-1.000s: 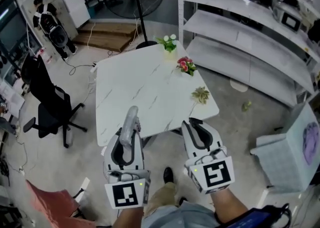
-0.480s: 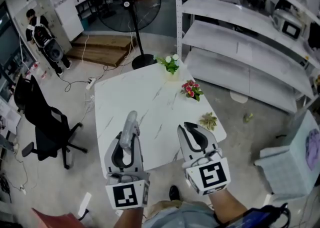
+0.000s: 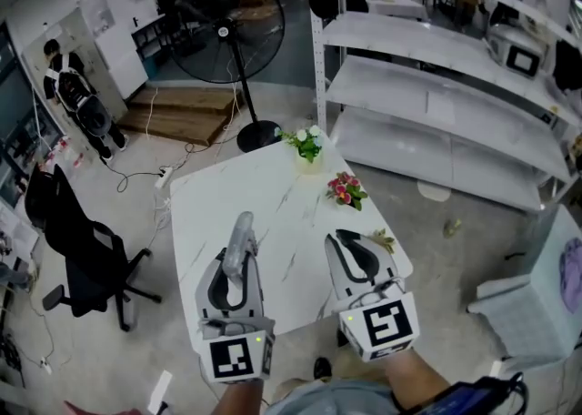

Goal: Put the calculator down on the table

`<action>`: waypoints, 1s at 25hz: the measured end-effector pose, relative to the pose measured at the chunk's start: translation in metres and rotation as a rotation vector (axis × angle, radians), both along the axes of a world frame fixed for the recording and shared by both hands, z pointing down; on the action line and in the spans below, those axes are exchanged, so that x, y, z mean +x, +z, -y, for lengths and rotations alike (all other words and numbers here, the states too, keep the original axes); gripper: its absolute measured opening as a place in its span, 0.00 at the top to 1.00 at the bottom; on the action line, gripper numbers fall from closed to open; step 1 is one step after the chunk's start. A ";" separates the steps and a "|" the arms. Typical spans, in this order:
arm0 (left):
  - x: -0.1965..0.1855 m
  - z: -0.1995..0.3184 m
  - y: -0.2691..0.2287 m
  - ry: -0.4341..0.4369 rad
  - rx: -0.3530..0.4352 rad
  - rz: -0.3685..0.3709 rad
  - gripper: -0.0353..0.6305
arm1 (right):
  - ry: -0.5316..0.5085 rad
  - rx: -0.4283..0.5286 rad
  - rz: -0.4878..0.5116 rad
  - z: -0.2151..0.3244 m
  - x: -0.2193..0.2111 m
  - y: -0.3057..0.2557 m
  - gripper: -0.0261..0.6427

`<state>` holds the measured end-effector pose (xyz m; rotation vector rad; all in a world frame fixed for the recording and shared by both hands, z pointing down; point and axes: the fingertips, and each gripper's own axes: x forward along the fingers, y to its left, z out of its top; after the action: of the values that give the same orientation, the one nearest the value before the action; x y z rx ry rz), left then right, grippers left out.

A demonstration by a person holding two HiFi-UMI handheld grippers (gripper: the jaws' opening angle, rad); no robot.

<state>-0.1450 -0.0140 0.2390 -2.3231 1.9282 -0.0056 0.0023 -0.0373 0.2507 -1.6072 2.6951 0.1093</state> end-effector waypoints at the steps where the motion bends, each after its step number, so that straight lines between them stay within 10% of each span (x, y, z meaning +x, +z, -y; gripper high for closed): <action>1: 0.001 0.004 0.002 -0.003 -0.005 0.001 0.76 | -0.002 0.000 0.000 0.004 0.001 0.001 0.88; 25: 0.019 0.174 0.094 -0.103 -0.242 0.065 0.76 | -0.140 -0.205 0.056 0.187 0.006 0.076 0.88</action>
<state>-0.1263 -0.1877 0.3334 -2.3276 2.1171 -0.3386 0.0082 -0.2247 0.3262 -1.4337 2.8438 -0.2160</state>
